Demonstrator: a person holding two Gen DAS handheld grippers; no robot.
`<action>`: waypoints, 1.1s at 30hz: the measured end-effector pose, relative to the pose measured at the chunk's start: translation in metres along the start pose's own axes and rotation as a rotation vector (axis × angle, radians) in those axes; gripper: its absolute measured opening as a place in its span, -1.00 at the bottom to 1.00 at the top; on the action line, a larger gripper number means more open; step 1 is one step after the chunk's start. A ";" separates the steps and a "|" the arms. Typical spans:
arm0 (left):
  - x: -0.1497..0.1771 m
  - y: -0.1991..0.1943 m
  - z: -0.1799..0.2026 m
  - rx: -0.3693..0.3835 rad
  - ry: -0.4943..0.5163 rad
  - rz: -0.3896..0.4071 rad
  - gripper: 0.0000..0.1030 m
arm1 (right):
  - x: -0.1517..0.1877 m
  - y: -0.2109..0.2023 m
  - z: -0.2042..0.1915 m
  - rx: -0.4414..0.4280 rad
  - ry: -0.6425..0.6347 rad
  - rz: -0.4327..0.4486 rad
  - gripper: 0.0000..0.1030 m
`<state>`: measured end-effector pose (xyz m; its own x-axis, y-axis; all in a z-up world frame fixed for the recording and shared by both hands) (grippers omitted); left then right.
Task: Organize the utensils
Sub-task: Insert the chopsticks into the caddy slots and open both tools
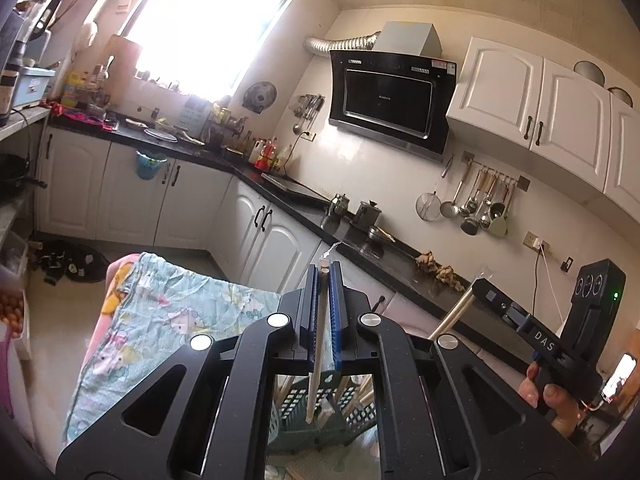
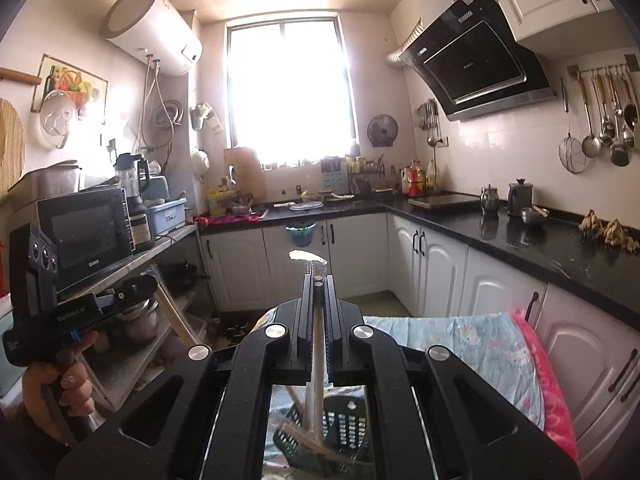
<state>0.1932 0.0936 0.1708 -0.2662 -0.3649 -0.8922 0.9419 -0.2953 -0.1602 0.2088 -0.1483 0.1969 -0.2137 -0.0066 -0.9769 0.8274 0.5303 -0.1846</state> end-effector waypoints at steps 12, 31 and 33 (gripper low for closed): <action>0.017 0.025 -0.005 -0.021 -0.008 -0.025 -0.95 | 0.017 0.024 0.011 0.024 0.008 -0.010 -0.91; 0.063 0.059 -0.015 -0.064 0.033 -0.102 -0.95 | 0.065 0.055 0.023 0.042 0.036 -0.058 -0.91; 0.069 0.063 -0.017 -0.065 0.032 -0.117 -0.94 | 0.071 0.059 0.025 0.049 0.041 -0.068 -0.91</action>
Point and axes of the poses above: each gripper's, at about its wrist camera, not at the fingertips, and y roughly the way its jaws point, z to its right, x to its underside, the point moved 6 cm from there along y, roughly the way its jaws point
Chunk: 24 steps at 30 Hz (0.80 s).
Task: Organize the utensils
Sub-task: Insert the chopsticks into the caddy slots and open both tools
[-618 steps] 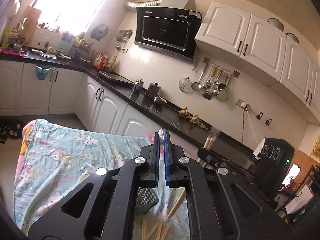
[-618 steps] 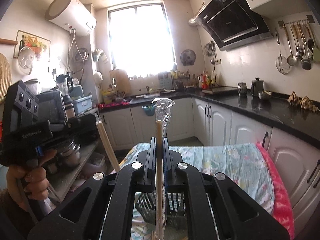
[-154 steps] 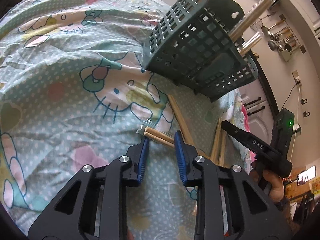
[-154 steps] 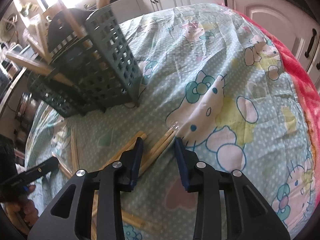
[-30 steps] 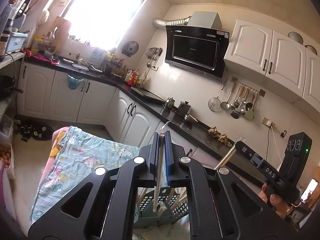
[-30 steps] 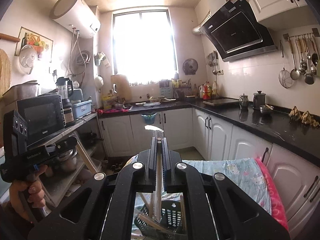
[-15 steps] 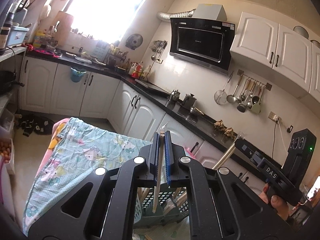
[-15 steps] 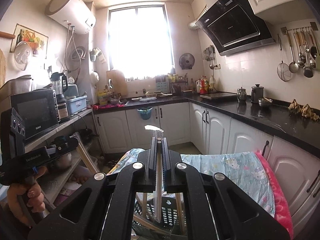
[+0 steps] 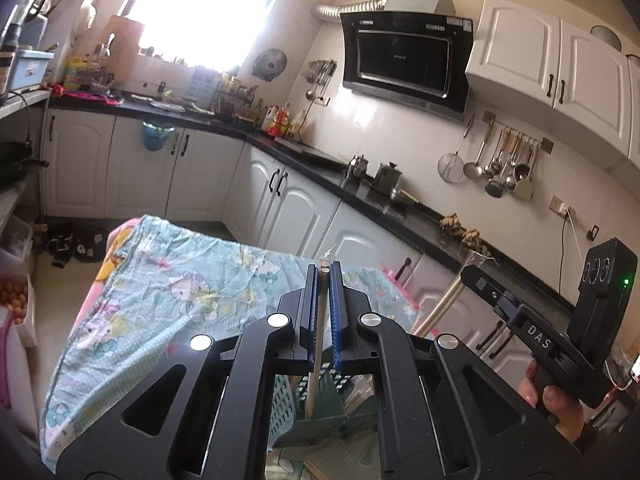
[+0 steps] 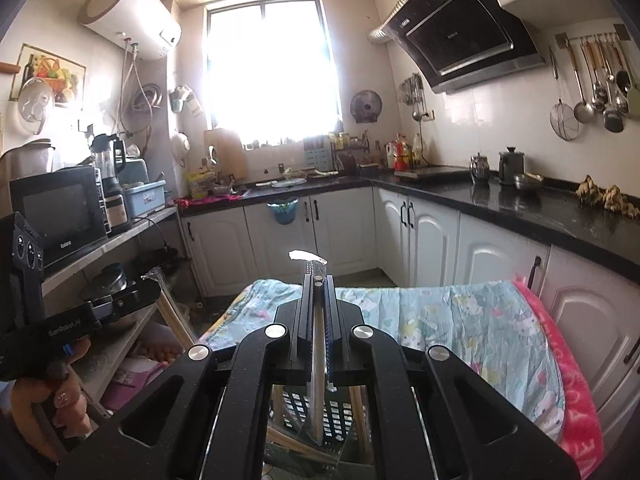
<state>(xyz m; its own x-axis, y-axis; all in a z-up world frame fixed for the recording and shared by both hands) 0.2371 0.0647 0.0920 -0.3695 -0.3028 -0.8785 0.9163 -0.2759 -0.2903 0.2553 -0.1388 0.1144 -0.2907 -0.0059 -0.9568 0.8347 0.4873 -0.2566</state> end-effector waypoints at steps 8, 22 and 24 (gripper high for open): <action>0.010 0.005 -0.002 0.005 -0.002 -0.017 -0.94 | 0.023 0.015 0.004 0.023 0.007 -0.059 -0.90; 0.002 0.009 0.004 0.014 0.002 0.020 -0.94 | 0.044 0.020 0.011 0.034 0.021 -0.119 -0.76; 0.000 0.010 0.008 0.019 0.010 0.026 -0.94 | 0.044 0.019 0.011 0.032 0.021 -0.121 -0.76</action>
Point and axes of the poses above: each gripper's, at about its wrist camera, not at the fingertips, and y roughly the way its jaws point, z to its right, x to its underside, the point moved 6 cm from there along y, roughly the way its jaws point
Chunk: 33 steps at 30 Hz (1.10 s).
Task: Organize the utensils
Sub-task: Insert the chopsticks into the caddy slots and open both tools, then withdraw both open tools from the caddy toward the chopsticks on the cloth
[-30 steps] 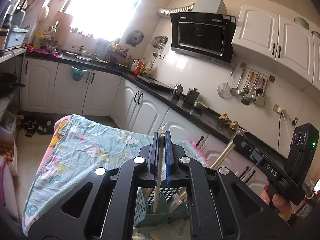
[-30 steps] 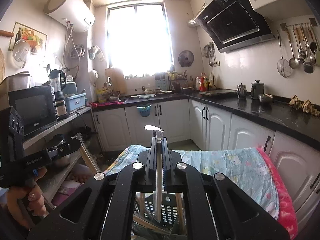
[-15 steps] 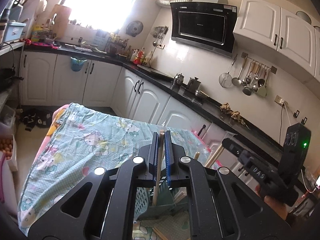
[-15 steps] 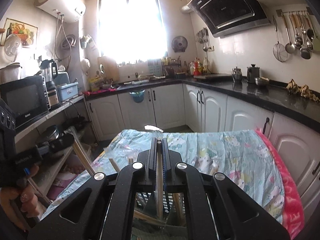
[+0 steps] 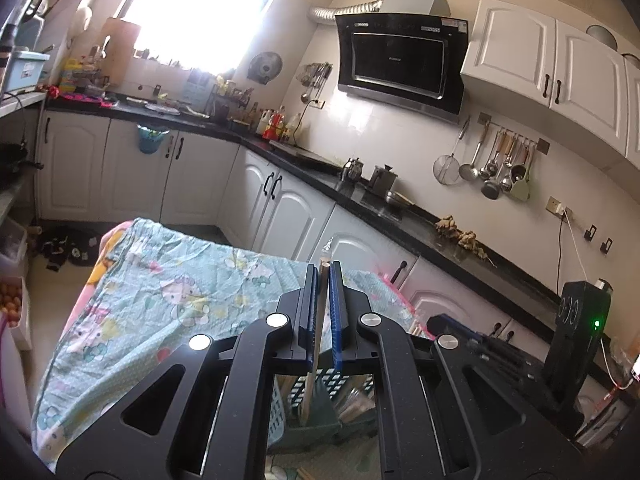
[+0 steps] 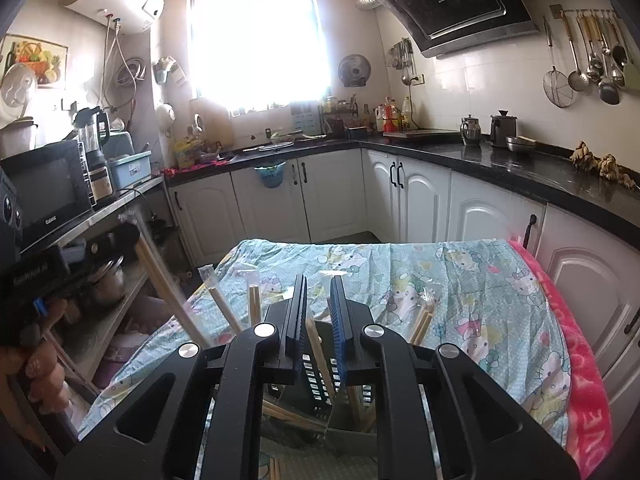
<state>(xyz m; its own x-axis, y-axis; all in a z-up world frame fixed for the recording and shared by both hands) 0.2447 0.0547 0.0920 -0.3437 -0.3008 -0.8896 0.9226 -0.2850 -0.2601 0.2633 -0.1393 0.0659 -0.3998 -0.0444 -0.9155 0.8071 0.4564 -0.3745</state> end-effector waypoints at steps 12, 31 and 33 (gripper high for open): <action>0.017 0.001 -0.004 -0.023 0.007 -0.040 -0.42 | 0.008 -0.012 0.002 -0.008 0.017 -0.025 -0.45; 0.045 -0.032 -0.021 -0.063 -0.028 -0.076 0.66 | 0.051 -0.035 0.005 -0.021 0.045 -0.121 -0.08; 0.049 -0.034 -0.022 -0.065 -0.031 -0.084 0.75 | 0.057 -0.037 0.006 -0.020 0.050 -0.134 -0.05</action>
Point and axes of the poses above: each gripper's, at about its wrist camera, not at the fingertips, and y roughly the way its jaws point, z to its right, x to its underside, the point moved 6 cm from there along y, roughly the way its jaws point
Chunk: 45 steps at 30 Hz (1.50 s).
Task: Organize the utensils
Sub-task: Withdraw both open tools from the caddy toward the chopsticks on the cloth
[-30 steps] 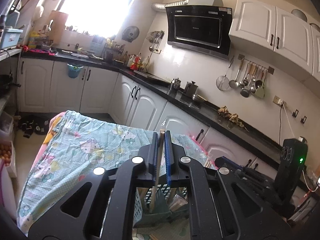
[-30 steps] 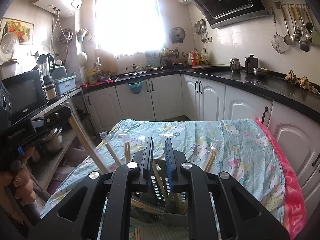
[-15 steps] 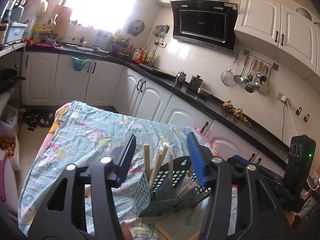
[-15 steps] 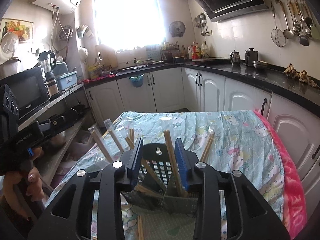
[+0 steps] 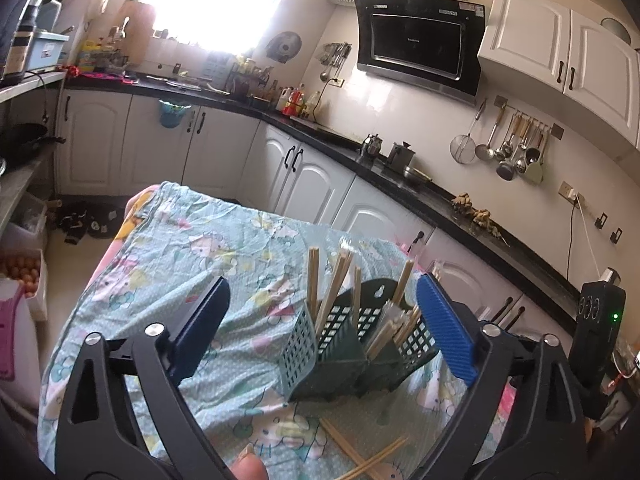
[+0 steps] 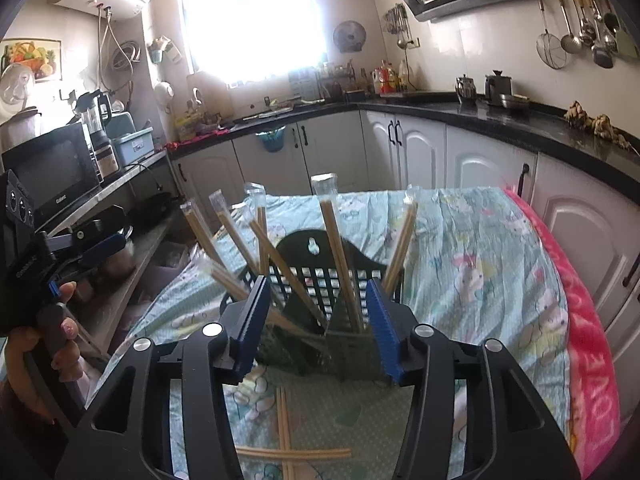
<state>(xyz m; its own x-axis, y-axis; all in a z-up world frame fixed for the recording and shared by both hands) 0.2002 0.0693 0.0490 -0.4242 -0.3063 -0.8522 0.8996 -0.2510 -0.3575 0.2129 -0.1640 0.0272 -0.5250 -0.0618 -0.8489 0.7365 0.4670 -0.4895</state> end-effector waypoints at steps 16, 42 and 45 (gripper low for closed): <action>0.031 -0.008 -0.011 -0.032 -0.016 -0.056 0.79 | 0.036 -0.010 -0.002 -0.002 0.002 -0.064 0.10; 0.089 0.008 -0.001 -0.023 -0.003 -0.213 0.79 | 0.115 -0.009 -0.007 -0.007 0.009 -0.247 0.18; 0.098 0.012 0.005 -0.013 0.009 -0.240 0.79 | 0.124 -0.007 -0.006 -0.013 0.025 -0.272 0.18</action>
<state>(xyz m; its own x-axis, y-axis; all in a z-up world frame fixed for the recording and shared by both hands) 0.1690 0.0318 -0.0373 -0.6250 -0.2317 -0.7455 0.7745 -0.3035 -0.5550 0.1398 -0.1693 -0.0736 -0.7129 -0.1648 -0.6816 0.5620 0.4472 -0.6959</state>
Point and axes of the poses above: each gripper's, at about its wrist camera, not at the fingertips, and y roughly the way its jaws point, z to its right, x to its underside, the point moved 6 cm from there along y, roughly the way its jaws point
